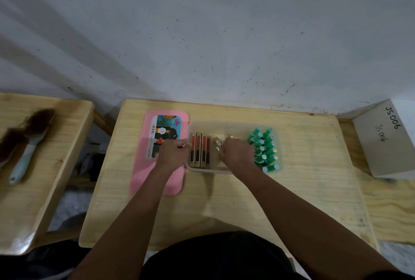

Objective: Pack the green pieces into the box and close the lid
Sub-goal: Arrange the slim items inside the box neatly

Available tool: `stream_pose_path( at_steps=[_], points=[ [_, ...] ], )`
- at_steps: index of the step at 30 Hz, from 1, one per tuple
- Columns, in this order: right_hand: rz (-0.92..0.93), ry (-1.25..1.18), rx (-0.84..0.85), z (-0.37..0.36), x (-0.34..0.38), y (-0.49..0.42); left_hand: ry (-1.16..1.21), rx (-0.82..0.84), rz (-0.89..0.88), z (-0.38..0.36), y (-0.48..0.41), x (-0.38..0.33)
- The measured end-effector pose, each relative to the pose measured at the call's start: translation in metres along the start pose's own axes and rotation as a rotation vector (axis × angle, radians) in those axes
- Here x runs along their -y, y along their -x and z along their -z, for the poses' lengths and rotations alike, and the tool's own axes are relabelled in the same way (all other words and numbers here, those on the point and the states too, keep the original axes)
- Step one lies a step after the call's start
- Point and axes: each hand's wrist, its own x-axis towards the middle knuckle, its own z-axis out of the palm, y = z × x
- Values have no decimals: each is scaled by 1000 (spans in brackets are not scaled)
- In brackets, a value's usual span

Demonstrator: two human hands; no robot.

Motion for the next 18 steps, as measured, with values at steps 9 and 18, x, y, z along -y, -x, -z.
stream_pose_path(
  at_steps=[9,18],
  points=[
    [-242,-968,239,7,-8,-10,27,8,3,0,-1,1],
    [-180,-1025,244,6,-7,-7,10,5,-8,1,0,1]
  ],
)
